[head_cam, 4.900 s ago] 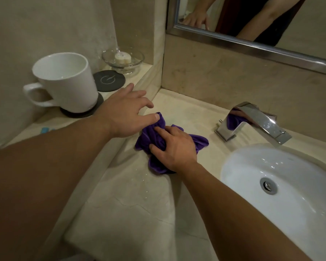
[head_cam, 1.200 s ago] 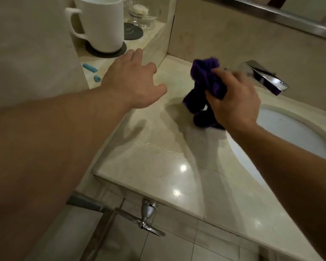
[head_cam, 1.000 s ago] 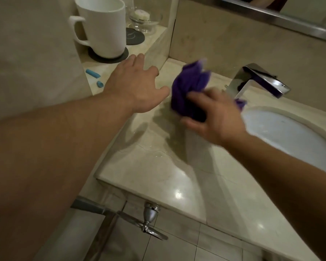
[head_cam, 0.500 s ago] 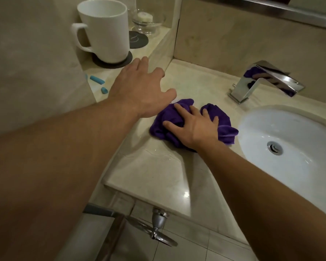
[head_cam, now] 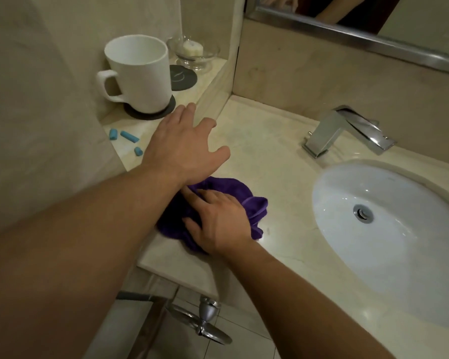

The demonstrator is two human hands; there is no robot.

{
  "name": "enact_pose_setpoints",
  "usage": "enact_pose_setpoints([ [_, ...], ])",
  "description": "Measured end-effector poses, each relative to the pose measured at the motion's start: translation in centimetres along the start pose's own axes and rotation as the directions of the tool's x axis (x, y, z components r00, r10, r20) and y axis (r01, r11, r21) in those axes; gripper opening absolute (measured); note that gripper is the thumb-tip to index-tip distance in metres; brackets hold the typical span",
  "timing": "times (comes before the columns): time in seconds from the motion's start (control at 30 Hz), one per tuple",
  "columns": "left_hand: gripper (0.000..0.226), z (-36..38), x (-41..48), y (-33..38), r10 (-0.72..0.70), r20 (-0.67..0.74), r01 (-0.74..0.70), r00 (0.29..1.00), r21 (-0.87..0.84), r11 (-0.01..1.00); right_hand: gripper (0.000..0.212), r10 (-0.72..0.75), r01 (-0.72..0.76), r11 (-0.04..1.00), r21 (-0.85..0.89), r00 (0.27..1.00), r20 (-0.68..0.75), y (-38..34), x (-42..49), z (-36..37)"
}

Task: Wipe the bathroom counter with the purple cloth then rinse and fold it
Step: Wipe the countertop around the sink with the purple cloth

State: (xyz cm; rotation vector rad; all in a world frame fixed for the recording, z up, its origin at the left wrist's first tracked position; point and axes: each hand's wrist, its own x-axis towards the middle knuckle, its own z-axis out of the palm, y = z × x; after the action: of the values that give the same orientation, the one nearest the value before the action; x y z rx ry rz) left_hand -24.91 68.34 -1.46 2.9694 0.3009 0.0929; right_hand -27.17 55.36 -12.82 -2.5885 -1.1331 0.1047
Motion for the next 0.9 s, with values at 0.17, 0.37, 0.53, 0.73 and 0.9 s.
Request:
enact_pose_setpoints([
  [0.17, 0.067, -0.6, 0.2, 0.1, -0.018, 0.04, 0.019, 0.999, -0.03, 0.999, 0.062, 0.212, -0.197, 0.963, -0.183, 0.975, 0.068, 5.0, -0.5, -3.1],
  [0.37, 0.069, -0.9, 0.5, 0.4, -0.022, 0.051, 0.023, 0.998, -0.02, 1.0, 0.07, 0.482, -0.439, 0.868, -0.232, 0.858, 0.18, 10.7, -1.2, -6.8],
  [0.53, 0.069, -0.8, 0.2, 0.3, -0.027, 0.062, 0.03, 0.998, -0.04, 0.999, 0.032, 0.372, -0.367, 0.927, -0.072, 0.925, 0.074, 10.6, -0.7, -8.6],
  [0.73, 0.069, -0.9, 0.3, 0.4, -0.02, 0.061, 0.022, 0.998, -0.034, 0.999, 0.066, 0.431, -0.42, 0.897, -0.14, 0.901, 0.052, 12.0, 0.7, -11.2],
  [0.9, 0.069, -0.6, 0.3, 0.4, -0.018, 0.058, 0.019, 0.998, -0.018, 1.0, 0.092, 0.577, -0.582, 0.812, -0.047, 0.788, 0.215, 13.9, -0.1, -8.3],
])
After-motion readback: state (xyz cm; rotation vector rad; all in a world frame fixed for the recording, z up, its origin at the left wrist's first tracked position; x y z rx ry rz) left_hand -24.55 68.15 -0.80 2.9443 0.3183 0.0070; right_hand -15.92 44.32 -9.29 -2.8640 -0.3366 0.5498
